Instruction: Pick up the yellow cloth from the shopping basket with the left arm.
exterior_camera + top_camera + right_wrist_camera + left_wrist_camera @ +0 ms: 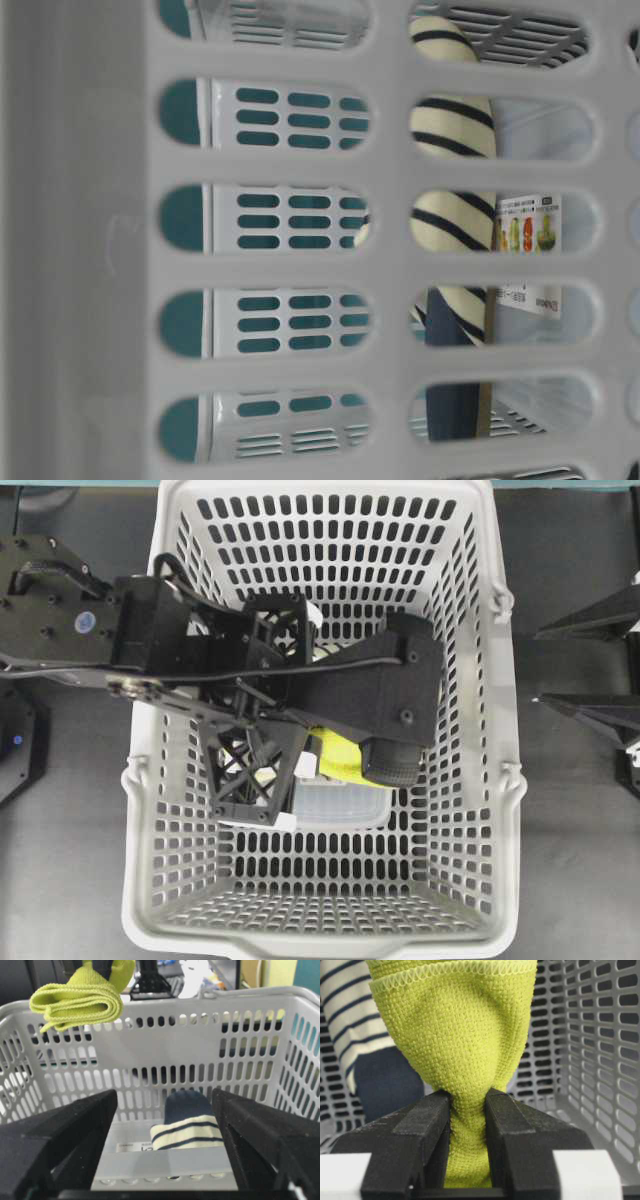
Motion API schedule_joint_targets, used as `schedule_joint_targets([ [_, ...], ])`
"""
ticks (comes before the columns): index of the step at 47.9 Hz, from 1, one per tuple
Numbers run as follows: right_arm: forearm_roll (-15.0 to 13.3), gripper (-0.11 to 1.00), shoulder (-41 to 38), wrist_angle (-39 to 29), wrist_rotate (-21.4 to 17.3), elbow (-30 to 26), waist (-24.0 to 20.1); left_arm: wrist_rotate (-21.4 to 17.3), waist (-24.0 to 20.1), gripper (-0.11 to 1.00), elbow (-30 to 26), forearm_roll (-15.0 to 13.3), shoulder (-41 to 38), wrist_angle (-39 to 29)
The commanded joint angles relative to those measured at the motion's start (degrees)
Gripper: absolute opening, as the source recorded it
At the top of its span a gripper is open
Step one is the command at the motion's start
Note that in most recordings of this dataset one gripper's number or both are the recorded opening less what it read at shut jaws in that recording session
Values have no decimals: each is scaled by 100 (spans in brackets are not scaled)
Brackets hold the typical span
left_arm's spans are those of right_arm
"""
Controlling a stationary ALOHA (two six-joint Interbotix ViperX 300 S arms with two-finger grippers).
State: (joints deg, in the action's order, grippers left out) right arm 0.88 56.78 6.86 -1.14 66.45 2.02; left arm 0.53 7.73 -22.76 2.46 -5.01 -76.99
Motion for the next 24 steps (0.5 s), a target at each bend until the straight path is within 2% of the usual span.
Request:
schedule_joint_targets([
  [1,18,74,-35,62,-9,-105,0,-9,9,18,-123,9,97,18],
  [24,18,74,-26,53,0,-97,0,0,-9,18,35,9,114,18],
])
